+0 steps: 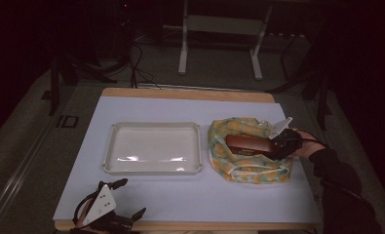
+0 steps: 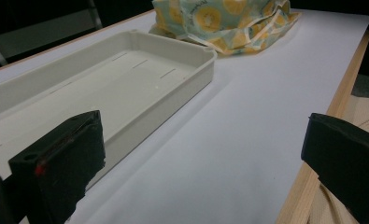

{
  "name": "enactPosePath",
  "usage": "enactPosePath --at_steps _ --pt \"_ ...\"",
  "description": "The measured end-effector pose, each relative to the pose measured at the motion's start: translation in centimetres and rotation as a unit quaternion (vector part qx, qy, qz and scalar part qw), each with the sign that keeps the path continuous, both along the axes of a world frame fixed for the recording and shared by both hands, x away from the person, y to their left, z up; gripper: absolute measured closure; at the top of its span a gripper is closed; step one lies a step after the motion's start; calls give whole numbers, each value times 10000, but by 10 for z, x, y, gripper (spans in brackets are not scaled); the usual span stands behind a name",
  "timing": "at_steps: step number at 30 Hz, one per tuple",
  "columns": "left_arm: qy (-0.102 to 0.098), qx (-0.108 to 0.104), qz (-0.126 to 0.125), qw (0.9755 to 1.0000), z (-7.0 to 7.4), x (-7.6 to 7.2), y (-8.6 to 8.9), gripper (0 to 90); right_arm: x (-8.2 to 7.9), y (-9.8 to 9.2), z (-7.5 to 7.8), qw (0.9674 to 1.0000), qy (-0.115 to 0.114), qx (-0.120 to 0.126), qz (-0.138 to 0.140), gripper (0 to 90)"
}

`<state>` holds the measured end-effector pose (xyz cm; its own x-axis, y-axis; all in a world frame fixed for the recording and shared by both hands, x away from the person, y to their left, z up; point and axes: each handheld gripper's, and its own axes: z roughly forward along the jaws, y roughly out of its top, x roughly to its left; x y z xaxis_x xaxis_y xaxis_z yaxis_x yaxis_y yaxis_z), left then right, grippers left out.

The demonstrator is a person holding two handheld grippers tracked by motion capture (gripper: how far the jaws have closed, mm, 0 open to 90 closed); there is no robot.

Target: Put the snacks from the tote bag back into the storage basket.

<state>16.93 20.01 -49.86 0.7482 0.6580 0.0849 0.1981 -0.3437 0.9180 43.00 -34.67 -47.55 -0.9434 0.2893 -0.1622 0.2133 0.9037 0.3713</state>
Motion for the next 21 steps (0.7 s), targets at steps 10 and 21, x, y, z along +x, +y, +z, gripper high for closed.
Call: enactPosePath --at_steps 10,21 --pt "-7 2 2 10000 0 0 0 0 -4 -2 10 9999 101 -3 135 425" --pt "-13 -1 -9 10000 0 0 0 0 -6 -5 29 9999 28 134 41 427"
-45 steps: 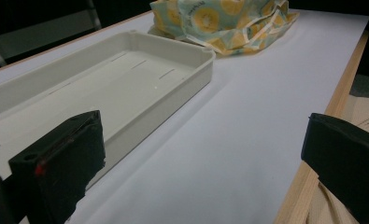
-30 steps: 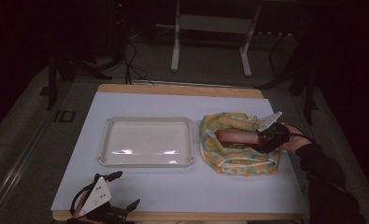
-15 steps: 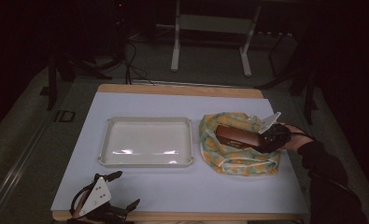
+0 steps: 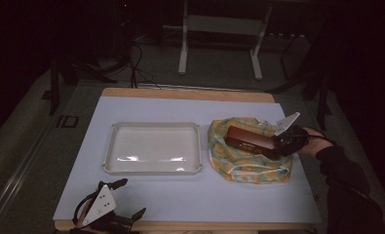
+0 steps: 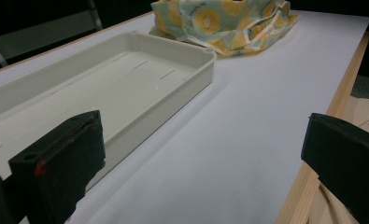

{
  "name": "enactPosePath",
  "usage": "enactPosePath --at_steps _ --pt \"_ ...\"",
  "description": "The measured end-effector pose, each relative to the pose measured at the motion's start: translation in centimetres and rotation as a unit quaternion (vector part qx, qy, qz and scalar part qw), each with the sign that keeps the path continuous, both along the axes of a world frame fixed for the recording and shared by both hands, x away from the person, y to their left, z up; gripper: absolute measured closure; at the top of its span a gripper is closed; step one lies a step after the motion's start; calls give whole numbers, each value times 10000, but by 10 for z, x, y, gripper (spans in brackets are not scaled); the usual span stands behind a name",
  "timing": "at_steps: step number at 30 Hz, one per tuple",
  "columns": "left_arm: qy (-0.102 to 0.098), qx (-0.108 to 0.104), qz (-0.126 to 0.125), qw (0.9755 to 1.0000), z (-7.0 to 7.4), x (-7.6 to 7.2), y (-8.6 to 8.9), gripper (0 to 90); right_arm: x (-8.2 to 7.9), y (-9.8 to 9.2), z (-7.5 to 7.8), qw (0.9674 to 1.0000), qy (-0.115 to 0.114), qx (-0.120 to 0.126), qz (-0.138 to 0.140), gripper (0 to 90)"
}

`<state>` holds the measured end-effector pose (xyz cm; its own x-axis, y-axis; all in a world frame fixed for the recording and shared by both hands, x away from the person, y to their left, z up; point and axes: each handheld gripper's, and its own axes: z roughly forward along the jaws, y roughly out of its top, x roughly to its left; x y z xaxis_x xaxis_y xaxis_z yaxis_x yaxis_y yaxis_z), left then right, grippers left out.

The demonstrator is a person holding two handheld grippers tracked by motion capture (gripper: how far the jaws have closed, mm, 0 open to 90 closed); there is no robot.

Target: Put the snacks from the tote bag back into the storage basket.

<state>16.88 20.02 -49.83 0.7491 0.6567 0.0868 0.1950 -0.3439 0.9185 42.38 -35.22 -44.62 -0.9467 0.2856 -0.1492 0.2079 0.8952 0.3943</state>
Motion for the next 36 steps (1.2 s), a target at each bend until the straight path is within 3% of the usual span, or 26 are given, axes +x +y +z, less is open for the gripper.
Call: enactPosePath --at_steps 21,36 --pt "-14 -21 -39 10000 0 -1 0 0 -2 7 58 9994 -322 136 43 428" --pt "-33 4 -89 10000 0 -2 -1 0 -1 43 104 9976 -572 127 379 428"
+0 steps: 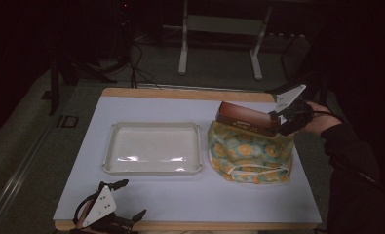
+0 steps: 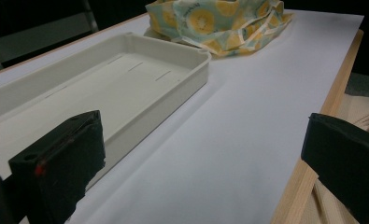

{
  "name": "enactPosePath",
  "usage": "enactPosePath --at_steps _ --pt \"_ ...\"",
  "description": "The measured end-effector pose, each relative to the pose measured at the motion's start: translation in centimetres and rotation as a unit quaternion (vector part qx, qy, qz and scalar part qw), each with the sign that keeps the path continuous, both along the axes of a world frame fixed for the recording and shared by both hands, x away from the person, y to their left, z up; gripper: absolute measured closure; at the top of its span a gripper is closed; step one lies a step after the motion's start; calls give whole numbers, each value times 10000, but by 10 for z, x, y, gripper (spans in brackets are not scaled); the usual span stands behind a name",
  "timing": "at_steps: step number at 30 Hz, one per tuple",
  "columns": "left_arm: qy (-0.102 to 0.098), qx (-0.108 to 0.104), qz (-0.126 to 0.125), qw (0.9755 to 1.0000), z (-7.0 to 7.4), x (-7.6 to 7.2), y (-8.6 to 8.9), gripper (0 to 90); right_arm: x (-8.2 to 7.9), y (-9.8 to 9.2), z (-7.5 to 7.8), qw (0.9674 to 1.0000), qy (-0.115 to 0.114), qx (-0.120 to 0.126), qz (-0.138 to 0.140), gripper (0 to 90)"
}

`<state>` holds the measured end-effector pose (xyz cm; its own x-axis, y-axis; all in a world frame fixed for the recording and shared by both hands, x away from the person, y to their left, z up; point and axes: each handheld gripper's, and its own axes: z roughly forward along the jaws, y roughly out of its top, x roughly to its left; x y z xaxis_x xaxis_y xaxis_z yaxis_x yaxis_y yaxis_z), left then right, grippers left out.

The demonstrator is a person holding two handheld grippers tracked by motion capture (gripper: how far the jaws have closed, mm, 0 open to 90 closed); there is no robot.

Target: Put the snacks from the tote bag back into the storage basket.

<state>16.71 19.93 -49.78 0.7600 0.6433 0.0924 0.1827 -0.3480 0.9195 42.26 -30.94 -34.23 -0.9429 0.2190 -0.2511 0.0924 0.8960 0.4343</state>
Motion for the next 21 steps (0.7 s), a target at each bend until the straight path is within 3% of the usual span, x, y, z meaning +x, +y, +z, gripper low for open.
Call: enactPosePath --at_steps 15,21 --pt "9 6 -48 10000 0 -1 -1 0 4 46 19 9990 -81 -144 409 428" --pt "8 -7 -58 10000 0 -1 0 0 5 75 21 9978 -87 -263 601 428"
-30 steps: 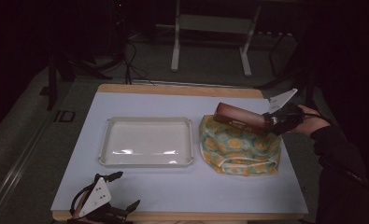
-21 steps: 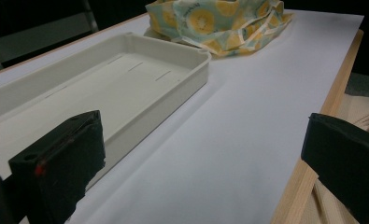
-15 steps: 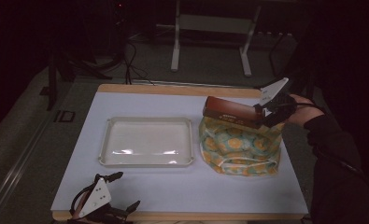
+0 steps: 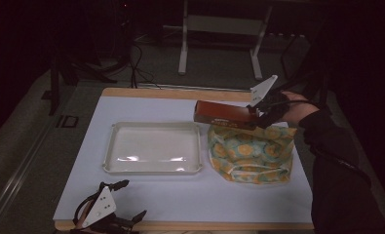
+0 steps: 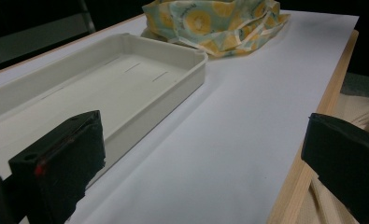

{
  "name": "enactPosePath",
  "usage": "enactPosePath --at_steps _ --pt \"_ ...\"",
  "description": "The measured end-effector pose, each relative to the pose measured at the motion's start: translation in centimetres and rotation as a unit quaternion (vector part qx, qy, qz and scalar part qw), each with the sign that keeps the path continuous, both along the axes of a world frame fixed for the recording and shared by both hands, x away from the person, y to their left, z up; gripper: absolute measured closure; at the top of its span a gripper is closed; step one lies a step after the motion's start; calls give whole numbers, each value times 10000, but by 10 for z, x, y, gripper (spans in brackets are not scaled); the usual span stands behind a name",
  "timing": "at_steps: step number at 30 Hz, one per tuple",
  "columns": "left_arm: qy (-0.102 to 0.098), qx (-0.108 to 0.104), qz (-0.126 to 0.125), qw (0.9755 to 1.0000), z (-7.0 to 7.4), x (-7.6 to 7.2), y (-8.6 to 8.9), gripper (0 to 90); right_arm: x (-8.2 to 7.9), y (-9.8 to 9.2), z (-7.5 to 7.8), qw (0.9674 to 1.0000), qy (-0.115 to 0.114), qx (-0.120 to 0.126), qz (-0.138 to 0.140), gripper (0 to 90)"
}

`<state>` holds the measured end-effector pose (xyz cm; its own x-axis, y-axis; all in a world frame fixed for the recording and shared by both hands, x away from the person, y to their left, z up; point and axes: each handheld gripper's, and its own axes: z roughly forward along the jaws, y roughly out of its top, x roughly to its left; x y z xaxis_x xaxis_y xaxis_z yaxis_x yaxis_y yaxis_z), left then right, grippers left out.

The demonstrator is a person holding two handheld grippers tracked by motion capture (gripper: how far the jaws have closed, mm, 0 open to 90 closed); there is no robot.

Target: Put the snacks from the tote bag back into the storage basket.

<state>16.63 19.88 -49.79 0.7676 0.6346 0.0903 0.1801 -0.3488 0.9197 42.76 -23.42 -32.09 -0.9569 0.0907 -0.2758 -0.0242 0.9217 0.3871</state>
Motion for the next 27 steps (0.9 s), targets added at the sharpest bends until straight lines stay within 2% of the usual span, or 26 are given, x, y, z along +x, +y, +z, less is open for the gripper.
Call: enactPosePath --at_steps 7,10,13,14,17,27 --pt "-6 10 -34 10000 0 0 0 0 1 25 1 9999 2 -24 153 428" --pt "-8 9 -52 10000 0 0 0 0 0 42 1 9995 2 -64 296 428" --pt "-9 9 -58 10000 0 0 0 0 0 46 0 9994 17 -74 342 428" --pt "-14 5 -69 10000 0 -1 0 0 0 62 -1 9989 40 -85 451 428" --pt "-28 13 -78 10000 0 -1 0 0 0 74 0 9984 39 25 567 428" --pt "-37 1 -89 10000 0 -1 0 0 -1 115 -15 9963 156 86 845 428"
